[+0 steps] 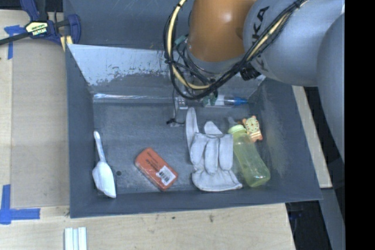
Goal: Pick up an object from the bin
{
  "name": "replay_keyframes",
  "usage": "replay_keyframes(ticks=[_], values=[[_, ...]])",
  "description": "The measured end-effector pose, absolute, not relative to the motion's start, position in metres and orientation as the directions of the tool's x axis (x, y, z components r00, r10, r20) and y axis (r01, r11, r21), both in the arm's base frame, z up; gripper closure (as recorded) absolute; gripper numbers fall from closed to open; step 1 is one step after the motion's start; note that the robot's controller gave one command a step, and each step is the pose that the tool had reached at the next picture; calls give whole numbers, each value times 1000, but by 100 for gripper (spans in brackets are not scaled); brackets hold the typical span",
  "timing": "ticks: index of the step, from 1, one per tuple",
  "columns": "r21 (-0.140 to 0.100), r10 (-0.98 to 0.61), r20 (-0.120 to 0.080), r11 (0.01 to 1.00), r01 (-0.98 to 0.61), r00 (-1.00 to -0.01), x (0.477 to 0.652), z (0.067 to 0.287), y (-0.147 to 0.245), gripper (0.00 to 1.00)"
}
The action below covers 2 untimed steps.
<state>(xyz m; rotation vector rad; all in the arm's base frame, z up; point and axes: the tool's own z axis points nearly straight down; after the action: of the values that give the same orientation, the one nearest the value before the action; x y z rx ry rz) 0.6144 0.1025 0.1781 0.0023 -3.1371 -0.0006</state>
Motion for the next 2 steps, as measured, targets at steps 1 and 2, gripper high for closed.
replay_keyframes(ticks=[1,2], values=[[1,0,-3,1000,0,-1000,616,183,102,0],[1,-17,-6,1000,-17,-1000,589,135,57,0]])
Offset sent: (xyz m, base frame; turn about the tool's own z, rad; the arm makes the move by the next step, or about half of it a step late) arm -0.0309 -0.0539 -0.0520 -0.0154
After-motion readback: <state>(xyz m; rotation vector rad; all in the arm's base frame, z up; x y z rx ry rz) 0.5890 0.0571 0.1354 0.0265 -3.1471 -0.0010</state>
